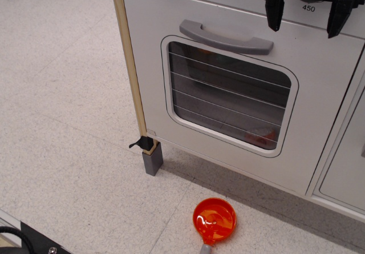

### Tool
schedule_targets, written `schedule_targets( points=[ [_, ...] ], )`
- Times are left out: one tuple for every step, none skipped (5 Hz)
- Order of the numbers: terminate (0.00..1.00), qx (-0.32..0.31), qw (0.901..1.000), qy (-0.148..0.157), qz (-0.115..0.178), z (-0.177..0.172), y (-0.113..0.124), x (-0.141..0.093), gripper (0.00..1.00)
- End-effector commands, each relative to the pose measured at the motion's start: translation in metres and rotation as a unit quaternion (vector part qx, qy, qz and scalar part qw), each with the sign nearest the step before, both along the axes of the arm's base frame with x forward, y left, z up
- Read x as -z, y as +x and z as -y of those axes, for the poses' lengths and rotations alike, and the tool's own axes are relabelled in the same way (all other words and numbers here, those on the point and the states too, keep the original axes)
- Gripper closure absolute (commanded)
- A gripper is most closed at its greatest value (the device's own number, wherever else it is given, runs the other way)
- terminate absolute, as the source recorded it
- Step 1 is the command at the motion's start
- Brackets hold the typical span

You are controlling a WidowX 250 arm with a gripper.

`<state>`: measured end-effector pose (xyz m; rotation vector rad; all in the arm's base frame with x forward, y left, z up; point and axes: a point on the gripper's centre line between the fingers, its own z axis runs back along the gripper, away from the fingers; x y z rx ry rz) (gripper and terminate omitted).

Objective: Open oven

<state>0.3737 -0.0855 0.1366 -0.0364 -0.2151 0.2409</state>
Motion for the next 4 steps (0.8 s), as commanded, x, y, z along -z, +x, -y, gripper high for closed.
schedule_targets(
  points=[
    [0.0,0.0,1.0,0.0,0.0,0.0,0.0,0.0,0.0],
    [0.0,0.004,0.9999,-0.011,0.009,-0.013,-0.018,-0.014,0.0],
    [0.0,0.017,0.9995,-0.02,0.015,-0.025,-0.04,-0.024,0.0],
    [0.0,-0.011,0.9993,-0.018,0.032,-0.035,-0.054,-0.021,0.0]
  ],
)
